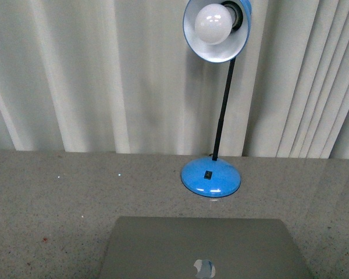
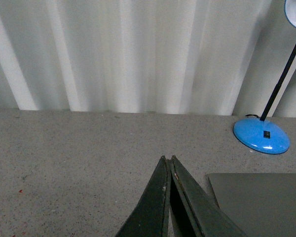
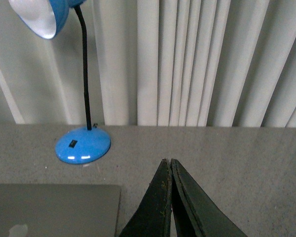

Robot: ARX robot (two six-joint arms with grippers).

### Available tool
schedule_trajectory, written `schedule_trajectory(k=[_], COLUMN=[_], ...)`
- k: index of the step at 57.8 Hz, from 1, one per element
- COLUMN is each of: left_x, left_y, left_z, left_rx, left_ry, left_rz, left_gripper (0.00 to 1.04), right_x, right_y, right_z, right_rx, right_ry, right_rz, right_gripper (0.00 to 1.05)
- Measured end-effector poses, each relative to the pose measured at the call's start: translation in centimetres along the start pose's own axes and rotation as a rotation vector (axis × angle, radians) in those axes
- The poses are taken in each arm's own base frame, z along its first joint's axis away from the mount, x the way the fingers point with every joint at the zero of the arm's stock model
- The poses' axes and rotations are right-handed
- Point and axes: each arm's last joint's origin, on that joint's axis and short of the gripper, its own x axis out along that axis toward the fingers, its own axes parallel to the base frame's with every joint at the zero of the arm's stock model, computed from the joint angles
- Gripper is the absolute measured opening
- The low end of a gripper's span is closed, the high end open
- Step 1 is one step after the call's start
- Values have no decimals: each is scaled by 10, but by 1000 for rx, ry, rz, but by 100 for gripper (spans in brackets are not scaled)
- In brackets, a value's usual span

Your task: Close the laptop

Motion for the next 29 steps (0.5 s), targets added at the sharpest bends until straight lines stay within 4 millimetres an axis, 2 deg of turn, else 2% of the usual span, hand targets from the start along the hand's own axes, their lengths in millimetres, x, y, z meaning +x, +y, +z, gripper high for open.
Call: schedule_trajectory(k=[29], left_x=[-13], left_y=[0], left_z=[1], left_rx=[0], left_ry=[-4], left_rz=[0], left_gripper=[4], right_x=[-14], right_y=[0], right_z=[-2], right_rx=[0], right_ry=[-4], right_rz=[0], right_gripper=[3])
